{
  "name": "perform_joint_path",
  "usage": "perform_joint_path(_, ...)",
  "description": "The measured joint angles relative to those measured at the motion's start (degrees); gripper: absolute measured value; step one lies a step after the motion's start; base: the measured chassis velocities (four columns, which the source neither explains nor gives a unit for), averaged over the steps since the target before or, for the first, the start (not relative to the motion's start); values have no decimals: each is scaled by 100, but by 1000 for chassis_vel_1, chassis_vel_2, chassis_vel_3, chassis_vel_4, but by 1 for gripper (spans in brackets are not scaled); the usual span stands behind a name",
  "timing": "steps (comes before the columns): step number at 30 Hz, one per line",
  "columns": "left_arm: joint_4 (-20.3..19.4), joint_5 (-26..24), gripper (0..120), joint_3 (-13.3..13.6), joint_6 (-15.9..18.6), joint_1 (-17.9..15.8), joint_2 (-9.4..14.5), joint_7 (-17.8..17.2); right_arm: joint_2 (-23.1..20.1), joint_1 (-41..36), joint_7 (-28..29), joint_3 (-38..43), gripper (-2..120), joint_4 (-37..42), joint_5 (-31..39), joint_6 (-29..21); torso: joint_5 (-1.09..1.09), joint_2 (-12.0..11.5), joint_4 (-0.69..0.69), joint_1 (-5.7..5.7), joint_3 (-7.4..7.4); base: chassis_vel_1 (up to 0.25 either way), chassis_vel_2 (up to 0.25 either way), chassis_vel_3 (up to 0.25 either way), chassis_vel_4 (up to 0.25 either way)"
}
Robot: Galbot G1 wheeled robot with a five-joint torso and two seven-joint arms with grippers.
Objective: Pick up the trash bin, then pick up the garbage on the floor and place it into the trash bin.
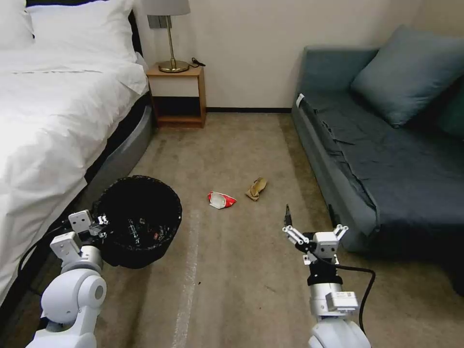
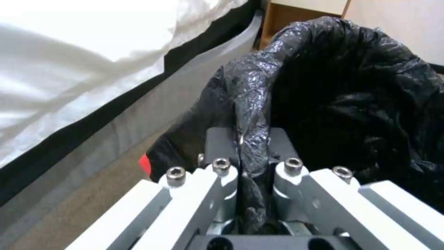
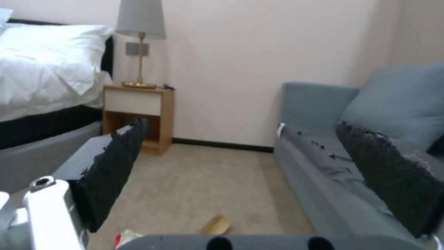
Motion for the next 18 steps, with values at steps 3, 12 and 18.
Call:
perform_joint_path(3,-15,-2,4,-21,0,11,3,-1,-18,28,-20,-15,100,-41,5,13,0,0,0,0,0,-25,22,10,-22)
perform_joint_path(12,-11,-1,4,-62,2,0,-3,-9,-47,144,-28,-52,100,-188,41,45,0,0,0,0,1,-152,157,147,-147)
perform_joint_path(18,58,10,4,-68,6,-69,-10,-13,-66,236,-28,-80,100,-290,60,49,-1,-1,0,0,1,-244,220,236,-222)
